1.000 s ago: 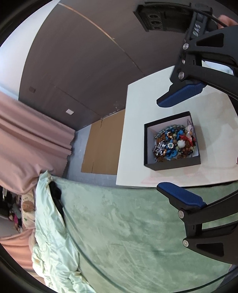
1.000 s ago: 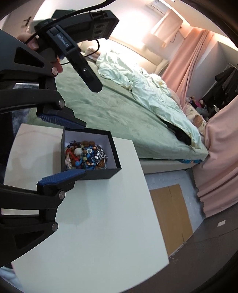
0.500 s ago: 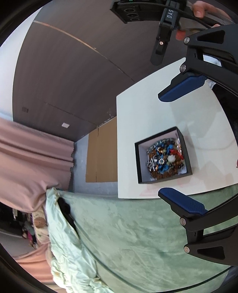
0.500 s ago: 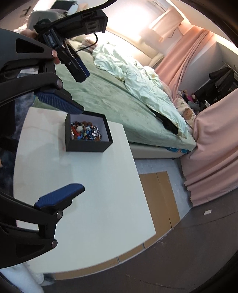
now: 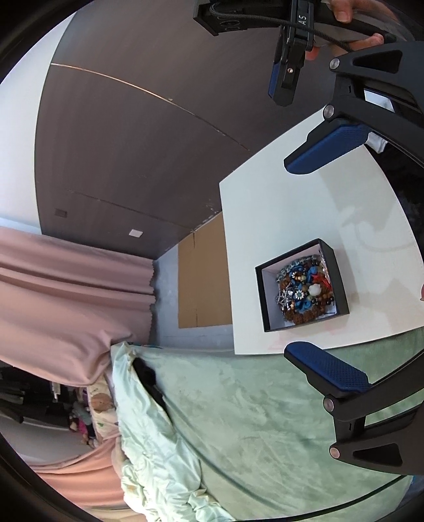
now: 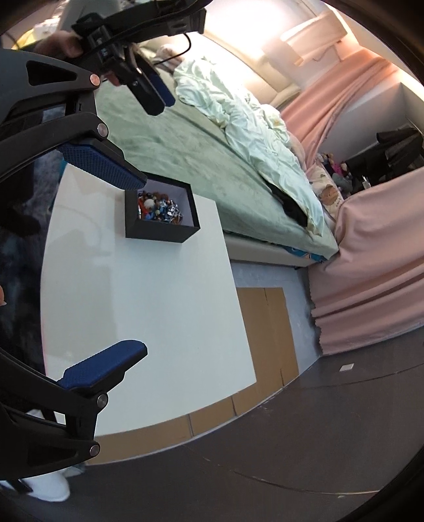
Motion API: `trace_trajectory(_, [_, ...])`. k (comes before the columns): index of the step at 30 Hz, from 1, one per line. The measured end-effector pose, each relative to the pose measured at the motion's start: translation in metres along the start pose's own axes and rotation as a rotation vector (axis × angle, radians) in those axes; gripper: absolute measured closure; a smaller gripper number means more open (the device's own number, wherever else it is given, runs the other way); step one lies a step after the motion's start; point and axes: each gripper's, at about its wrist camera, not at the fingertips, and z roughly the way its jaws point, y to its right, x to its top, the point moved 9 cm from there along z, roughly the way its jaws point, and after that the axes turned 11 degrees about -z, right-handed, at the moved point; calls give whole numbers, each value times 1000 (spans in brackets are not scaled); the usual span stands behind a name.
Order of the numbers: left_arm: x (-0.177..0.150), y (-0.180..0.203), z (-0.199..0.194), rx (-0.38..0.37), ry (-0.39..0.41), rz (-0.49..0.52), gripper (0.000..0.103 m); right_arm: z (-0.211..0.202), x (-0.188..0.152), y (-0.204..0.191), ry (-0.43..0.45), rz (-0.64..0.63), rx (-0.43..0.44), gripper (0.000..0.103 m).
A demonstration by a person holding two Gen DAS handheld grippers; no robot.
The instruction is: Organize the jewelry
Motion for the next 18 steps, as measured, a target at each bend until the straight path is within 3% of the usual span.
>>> trace_trajectory(8, [0, -1, -11, -5, 29, 23, 0, -2, -7, -1, -10, -42, -26, 9])
trace_trajectory(18, [-4, 6, -13, -14, 20, 57, 0, -2, -5, -4, 1, 18, -19, 9])
